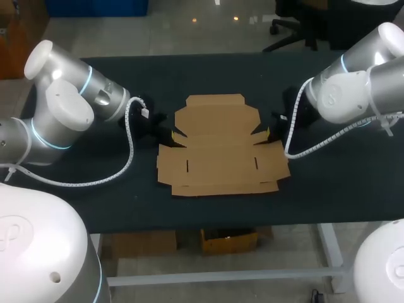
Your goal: Assemble the packaging by folding the flat box into shape, placing the metal phone stand inside, and closing the box properly
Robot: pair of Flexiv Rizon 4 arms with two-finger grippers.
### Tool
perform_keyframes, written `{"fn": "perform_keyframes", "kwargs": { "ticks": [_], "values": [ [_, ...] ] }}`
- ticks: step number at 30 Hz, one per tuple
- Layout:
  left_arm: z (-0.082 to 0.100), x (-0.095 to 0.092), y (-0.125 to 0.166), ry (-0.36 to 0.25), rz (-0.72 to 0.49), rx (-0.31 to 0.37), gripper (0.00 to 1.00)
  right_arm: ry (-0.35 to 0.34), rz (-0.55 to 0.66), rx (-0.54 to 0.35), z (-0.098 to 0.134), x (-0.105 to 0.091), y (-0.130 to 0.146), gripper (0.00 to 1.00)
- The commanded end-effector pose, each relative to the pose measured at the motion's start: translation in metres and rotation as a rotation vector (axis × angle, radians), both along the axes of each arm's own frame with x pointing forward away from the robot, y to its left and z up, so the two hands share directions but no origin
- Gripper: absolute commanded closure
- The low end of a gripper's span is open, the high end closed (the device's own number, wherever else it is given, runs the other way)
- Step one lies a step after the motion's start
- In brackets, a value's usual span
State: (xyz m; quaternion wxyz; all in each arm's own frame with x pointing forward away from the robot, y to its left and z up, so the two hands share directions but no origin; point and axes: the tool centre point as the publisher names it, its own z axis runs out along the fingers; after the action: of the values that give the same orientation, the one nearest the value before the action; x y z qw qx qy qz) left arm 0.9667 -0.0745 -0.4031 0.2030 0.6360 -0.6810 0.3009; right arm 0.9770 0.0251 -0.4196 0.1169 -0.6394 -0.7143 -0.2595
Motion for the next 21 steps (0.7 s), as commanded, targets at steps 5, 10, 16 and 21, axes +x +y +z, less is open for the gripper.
{"fn": "perform_keyframes", "kwargs": {
  "ticks": [5, 10, 16, 21],
  "values": [
    [0.0001, 0.003, -0.0027, 0.003, 0.001, 0.013, 1.0, -0.001, -0.014, -0.008, 0.0008, -0.0025, -0.001, 1.0],
    [-0.0028, 0.0052, -0.0007, 0.009, 0.009, 0.015, 1.0, 0.001, -0.018, -0.006, 0.0002, -0.0026, -0.0019, 1.0],
    [-0.0055, 0.0072, 0.0006, 0.015, 0.016, 0.017, 1.0, -0.011, -0.016, 0.011, 0.001, -0.0037, -0.0007, 1.0],
    [-0.0074, 0.0095, 0.0015, 0.02, 0.016, 0.015, 1.0, -0.016, -0.008, 0.02, -0.0009, -0.0033, 0.0038, 1.0]
  ]
}}
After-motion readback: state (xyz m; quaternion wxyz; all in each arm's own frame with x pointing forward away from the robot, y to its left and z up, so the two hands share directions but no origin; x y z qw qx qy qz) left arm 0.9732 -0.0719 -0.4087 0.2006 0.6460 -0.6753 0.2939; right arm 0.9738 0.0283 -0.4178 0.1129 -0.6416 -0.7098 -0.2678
